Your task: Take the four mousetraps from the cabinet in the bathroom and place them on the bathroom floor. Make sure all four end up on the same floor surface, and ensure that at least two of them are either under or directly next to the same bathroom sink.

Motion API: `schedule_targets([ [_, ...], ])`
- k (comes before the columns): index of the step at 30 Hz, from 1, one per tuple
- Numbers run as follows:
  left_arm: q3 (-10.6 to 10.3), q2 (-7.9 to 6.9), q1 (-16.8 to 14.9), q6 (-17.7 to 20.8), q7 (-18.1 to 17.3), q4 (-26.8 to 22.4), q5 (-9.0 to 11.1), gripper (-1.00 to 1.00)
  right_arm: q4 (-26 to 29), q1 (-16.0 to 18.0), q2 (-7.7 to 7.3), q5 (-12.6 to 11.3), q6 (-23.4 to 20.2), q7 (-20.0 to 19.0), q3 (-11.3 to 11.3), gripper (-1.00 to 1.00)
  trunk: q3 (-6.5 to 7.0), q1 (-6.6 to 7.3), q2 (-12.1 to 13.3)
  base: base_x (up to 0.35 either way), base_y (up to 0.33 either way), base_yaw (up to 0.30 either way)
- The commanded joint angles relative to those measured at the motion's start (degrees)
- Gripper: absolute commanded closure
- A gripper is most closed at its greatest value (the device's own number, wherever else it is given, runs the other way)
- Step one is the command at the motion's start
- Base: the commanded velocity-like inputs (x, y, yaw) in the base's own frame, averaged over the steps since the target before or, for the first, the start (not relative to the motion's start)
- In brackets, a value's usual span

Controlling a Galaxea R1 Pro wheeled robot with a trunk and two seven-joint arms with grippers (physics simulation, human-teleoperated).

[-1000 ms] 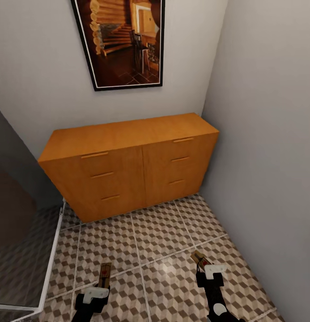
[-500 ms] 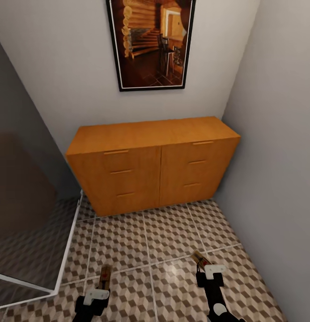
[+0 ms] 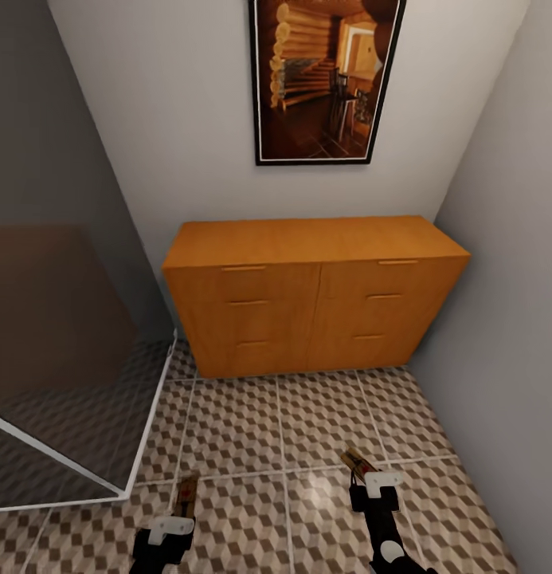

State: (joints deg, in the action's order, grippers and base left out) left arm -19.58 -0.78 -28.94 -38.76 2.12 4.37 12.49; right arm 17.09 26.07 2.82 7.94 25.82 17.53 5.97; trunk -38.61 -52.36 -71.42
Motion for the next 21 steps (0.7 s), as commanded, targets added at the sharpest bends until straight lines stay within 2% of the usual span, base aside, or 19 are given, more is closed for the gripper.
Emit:
schedule_targets([
  [1,-0.46,0.05,-0.08,-0.16,0.53,0.2,-0.01,1.0,-0.04,0.03,-0.01,0.58,-0.07,0.6,0.19,1.0,0.01,0.0,-0.03,0.0,0.0,0.253],
  [11,-0.51,0.07,-0.06,0.17,0.43,0.2,-0.01,1.0,-0.03,0.03,-0.01,0.58,0.01,0.58,0.2,1.0,0.48,0.0,-0.03,0.0,0.0,0.253],
  [21,-0.47,0.07,-0.06,0.17,0.43,0.2,-0.01,1.0,-0.21,0.03,-0.01,0.67,1.9,0.62,0.26,1.0,0.87,0.0,-0.03,0.0,0.0,0.254],
])
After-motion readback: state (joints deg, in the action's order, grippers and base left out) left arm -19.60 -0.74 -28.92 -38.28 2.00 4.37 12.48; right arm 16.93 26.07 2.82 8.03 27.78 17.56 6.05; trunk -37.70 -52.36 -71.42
